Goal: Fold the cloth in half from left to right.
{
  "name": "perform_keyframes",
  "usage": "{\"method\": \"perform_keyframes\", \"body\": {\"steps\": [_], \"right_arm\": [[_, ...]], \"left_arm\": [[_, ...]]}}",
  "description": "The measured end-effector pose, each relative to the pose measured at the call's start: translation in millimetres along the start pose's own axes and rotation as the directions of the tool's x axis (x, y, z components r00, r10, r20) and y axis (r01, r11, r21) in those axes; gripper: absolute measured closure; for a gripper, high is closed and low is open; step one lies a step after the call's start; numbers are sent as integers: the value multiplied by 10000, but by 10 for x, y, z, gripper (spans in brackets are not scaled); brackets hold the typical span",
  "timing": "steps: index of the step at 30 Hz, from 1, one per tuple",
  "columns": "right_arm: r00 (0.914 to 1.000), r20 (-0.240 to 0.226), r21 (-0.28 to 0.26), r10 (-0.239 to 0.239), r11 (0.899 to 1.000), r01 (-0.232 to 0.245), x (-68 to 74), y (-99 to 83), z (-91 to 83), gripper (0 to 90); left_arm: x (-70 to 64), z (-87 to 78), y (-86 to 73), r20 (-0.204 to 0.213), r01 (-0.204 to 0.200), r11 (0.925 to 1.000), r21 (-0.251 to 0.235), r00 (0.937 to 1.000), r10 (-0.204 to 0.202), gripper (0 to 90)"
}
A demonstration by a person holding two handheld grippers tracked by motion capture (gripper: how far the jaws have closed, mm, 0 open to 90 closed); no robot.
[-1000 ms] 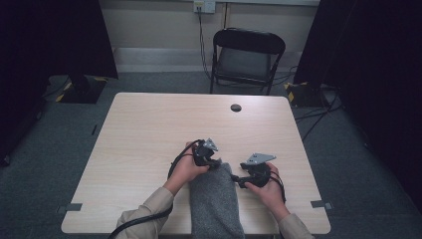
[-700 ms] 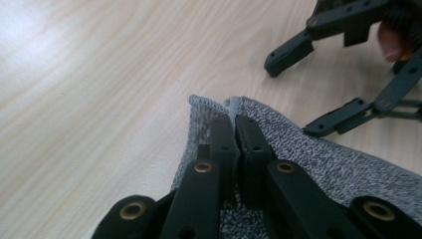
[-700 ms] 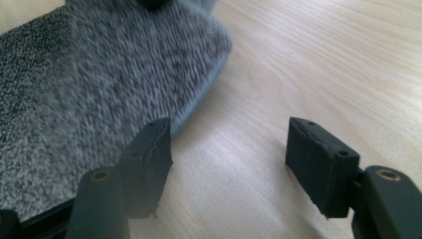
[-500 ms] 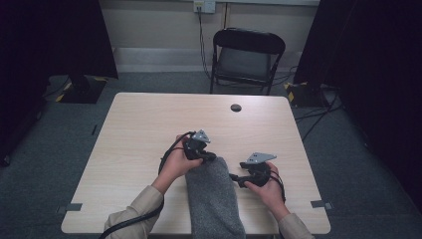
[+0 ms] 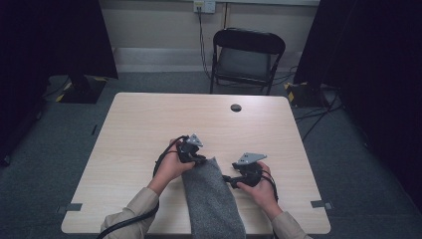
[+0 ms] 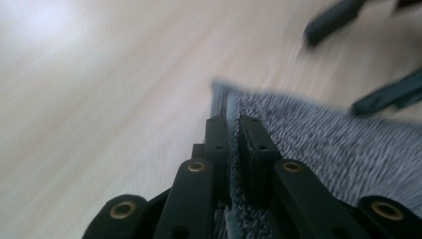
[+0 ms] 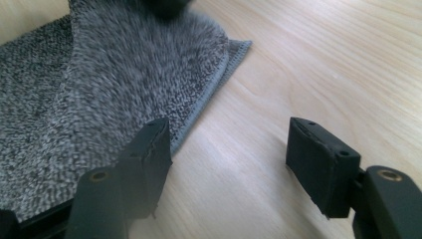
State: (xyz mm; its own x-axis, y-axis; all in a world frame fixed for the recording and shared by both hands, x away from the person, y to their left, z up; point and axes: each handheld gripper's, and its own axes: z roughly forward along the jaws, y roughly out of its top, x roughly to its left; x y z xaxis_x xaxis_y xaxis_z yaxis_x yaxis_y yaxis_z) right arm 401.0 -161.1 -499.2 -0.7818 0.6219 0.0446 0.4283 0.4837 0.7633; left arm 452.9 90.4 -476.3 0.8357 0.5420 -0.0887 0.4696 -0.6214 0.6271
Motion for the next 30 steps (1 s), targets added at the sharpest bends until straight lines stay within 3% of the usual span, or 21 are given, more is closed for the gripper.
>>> {"method": "perform_keyframes", "body": {"steps": [2,4,8,10,11,12,14,16,18,22,25,27,29,30], "right_arm": [[10000,-46,52,-63,10000,63,15,7,12,340],[9999,-61,57,-114,9999,114,28,10,16,340],[9999,-119,-89,-97,9999,96,35,29,11,341],[9998,-186,-293,-103,9995,97,60,72,9,343],[9996,-203,-295,-193,9994,187,78,96,19,344],[9994,-164,-251,-302,9992,297,96,115,36,348],[9991,-170,-69,-381,9993,379,121,131,85,356],[9982,-114,76,-591,9982,592,144,129,121,364],[9985,-27,110,-549,9984,550,153,118,135,366],[9995,69,91,-313,9995,313,148,110,146,365],[9990,126,166,-434,9989,431,162,124,147,369],[9987,175,176,-477,9987,474,172,129,149,370],[9986,193,181,-484,9987,480,176,130,150,370],[9988,200,176,-455,9988,452,175,130,151,369]], "left_arm": [[10,34,-37,76,209,9996,-174,9998,-208,841],[13,44,-43,54,148,9994,-308,9999,-146,841],[39,78,-20,-491,135,9984,-546,9987,-162,787],[65,104,-2,-485,411,9950,-915,9978,-456,701],[78,89,9,-479,597,9925,-1068,9967,-651,597],[82,50,19,-541,827,9892,-1209,9945,-898,527],[86,-90,36,-545,916,9842,-1517,9934,-1009,426],[83,-280,15,-714,772,9813,-1763,9933,-910,413],[79,-449,-65,-805,965,9781,-1843,9903,-1128,387],[79,-613,-343,-614,1146,9808,-1578,9902,-1256,431],[62,-546,-519,-735,1299,9848,-1150,9876,-1388,480],[80,-463,-582,-856,1666,9788,-1188,9804,-1773,519],[105,-379,-611,-881,1915,9762,-1018,9757,-2006,686],[126,-359,-609,-821,1857,9760,-1137,9773,-1955,741]]}}
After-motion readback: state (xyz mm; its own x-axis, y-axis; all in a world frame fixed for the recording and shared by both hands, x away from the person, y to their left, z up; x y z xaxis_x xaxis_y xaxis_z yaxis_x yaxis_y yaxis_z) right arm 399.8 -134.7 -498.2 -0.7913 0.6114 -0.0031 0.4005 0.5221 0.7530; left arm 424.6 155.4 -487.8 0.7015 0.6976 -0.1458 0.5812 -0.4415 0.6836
